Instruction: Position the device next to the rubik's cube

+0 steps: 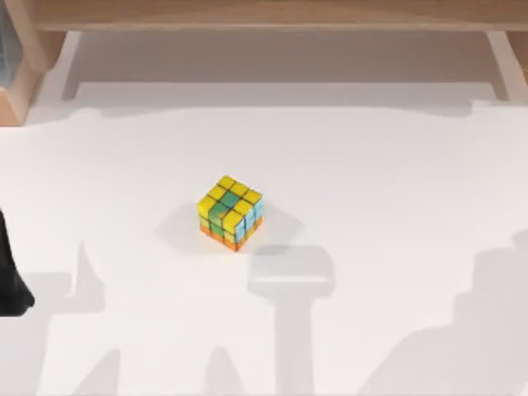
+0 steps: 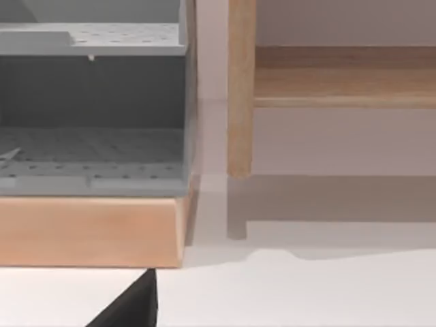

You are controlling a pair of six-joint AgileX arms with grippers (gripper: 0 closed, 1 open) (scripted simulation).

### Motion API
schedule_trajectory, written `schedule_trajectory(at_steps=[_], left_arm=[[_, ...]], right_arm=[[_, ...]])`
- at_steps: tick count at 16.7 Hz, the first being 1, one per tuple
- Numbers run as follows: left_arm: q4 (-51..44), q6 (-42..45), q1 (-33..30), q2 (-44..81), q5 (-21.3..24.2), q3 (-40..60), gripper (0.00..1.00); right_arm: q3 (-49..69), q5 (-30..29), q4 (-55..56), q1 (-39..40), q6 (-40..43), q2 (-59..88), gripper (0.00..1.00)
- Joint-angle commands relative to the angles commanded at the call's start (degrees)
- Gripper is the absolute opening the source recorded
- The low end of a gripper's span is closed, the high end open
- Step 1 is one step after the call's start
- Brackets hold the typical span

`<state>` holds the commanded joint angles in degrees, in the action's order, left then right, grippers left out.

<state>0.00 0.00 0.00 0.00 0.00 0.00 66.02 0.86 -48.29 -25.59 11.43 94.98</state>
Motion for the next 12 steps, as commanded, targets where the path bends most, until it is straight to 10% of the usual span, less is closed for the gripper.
schedule_trajectory(at_steps=[12], left_arm=[[0.0, 0.0, 0.0, 0.0, 0.0, 0.0, 1.0]], right_arm=[[28.7, -1.0, -13.6, 36.0, -28.4, 18.7, 0.0]])
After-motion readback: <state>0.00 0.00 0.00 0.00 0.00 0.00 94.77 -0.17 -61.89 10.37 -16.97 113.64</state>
